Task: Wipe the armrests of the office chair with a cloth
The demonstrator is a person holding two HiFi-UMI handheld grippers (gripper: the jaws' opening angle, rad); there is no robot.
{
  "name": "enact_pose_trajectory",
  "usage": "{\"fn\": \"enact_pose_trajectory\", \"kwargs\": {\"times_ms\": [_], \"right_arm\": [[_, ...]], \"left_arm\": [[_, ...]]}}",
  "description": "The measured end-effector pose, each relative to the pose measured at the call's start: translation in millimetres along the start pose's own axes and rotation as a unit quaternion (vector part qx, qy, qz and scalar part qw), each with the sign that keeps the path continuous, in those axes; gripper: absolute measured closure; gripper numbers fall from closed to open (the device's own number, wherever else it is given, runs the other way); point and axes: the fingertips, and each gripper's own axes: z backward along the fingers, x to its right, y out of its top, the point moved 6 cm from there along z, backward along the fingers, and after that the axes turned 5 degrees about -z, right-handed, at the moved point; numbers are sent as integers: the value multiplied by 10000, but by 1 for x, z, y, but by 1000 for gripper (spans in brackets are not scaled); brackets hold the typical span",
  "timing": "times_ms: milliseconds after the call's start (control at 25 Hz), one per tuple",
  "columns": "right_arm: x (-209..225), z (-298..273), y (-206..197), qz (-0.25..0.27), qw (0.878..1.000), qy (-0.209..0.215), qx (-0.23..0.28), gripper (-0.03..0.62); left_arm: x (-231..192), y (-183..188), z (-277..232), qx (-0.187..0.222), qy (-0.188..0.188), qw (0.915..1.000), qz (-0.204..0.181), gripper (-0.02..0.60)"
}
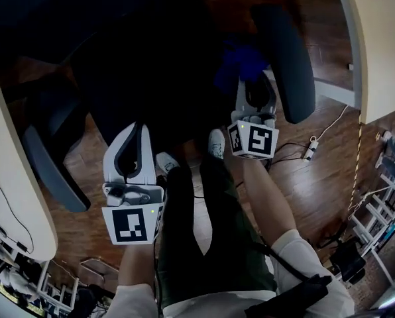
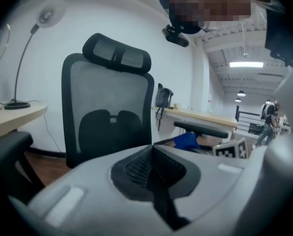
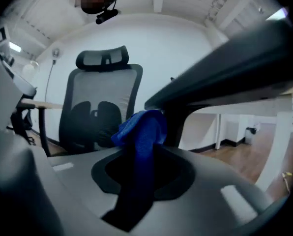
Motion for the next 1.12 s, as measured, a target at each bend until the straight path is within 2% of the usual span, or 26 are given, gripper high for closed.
{"fn": "enact_pose_trajectory", "kwargs": {"times_ms": [80, 160, 280, 360, 440, 560, 640, 720, 840, 920, 1000, 1120], "right_arm": [[11, -18, -6, 121, 9994, -289, 140, 500], [16, -31, -17, 224, 9992, -339, 22, 500], [23, -56, -59, 298, 9960, -328, -771, 500], [27, -68, -91, 443, 9878, -295, -1462, 500], [22, -72, -96, 525, 9825, -63, -1785, 500], [-17, -43, -29, 477, 9877, 880, -1203, 500], [-44, 5, 42, 151, 9851, 1554, -726, 500], [-60, 66, 128, -194, 9782, 2039, -345, 500], [-74, 158, 259, -251, 9700, 2417, 41, 500], [-88, 201, 326, -82, 9652, 2598, 295, 500], [-97, 222, 375, 41, 9614, 2676, 639, 500], [-90, 247, 429, 34, 9574, 2681, 1072, 500]], "left_arm": [[-2, -16, 6, -115, 15, 9999, 68, 580], [-1, -30, 15, -290, -30, 9995, 109, 580], [-3, -42, 26, -490, -75, 9987, 105, 580], [-5, -39, 28, -481, -5, 9988, 125, 580], [-9, -27, 32, -401, 72, 9991, 90, 580], [-17, 5, 42, -165, 231, 9996, 10, 580], [-18, 38, 58, 37, 344, 9994, 50, 580], [-14, 85, 84, 239, 416, 9988, 97, 580], [-5, 160, 150, 396, 557, 9976, 80, 580], [-7, 202, 197, 504, 700, 9963, 61, 580], [-11, 239, 233, 741, 777, 9941, -133, 580], [6, 286, 280, 1041, 790, 9890, -695, 580]]}}
